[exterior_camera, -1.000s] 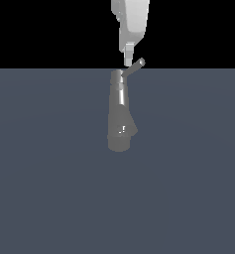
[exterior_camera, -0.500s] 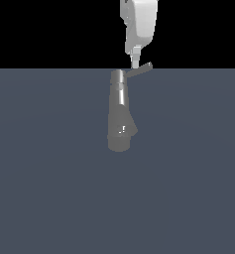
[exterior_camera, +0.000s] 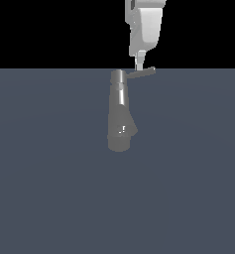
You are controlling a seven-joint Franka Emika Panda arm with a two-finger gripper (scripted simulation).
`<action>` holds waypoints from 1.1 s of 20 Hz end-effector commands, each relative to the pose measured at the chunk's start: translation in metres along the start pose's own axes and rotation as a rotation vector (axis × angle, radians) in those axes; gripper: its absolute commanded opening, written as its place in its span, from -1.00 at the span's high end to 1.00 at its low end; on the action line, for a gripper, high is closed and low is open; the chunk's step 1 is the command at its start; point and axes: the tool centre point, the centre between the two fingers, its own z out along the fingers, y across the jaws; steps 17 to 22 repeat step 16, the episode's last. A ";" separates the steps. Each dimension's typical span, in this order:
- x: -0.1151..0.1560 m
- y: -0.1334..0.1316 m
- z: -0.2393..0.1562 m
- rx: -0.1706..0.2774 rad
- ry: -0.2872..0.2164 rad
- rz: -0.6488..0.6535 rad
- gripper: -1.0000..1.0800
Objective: Turn on the faucet by rotating a designated handle.
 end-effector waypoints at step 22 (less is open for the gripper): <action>0.047 -0.020 0.014 -0.006 0.004 0.030 1.00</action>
